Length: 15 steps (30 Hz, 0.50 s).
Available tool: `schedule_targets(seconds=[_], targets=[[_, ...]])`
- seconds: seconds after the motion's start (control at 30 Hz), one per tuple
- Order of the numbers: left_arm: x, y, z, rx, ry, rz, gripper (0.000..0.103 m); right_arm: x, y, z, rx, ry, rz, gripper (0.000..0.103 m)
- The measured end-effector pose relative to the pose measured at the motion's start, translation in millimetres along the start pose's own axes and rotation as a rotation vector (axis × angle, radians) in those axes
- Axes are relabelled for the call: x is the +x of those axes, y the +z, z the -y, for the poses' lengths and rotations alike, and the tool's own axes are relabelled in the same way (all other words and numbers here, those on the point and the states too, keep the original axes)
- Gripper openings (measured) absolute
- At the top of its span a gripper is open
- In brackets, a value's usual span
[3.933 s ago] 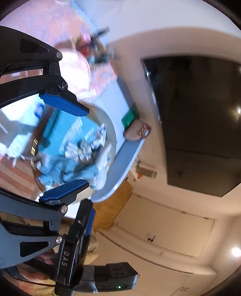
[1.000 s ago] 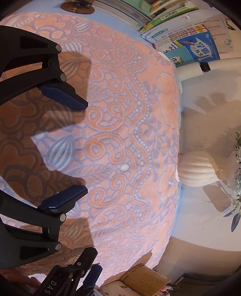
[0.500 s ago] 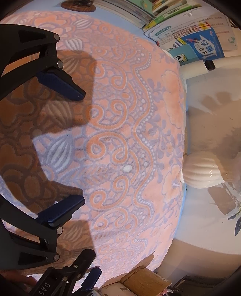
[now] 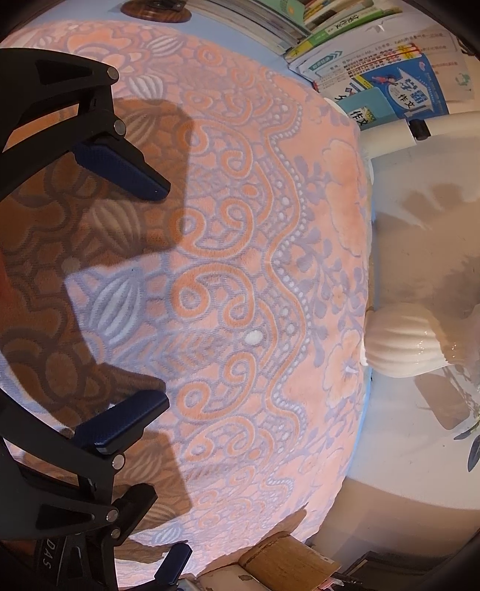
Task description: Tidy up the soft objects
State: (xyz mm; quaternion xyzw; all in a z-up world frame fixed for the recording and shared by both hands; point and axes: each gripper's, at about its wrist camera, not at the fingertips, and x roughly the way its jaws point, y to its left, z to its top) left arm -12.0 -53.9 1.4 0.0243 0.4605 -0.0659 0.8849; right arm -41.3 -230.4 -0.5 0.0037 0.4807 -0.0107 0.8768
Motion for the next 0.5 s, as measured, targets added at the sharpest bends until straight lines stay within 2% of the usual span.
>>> schedule_targets(seconds=[0.23,0.37,0.5], targets=[[0.2,-0.3,-0.5,-0.004,-0.007,-0.003,0.103,-2.6,-1.1,-0.5,0.005,-0.015,0.002,0.103],[0.8,0.4,-1.0,0.001,-0.006,-0.001,0.103,-5.6,-8.0,1.2,0.020,-0.007,0.049,0.103],[0.1,-0.1,-0.6,0.006,-0.008,0.001,0.103,-4.6,-6.8,1.9,0.021,-0.001,0.045,0.103]])
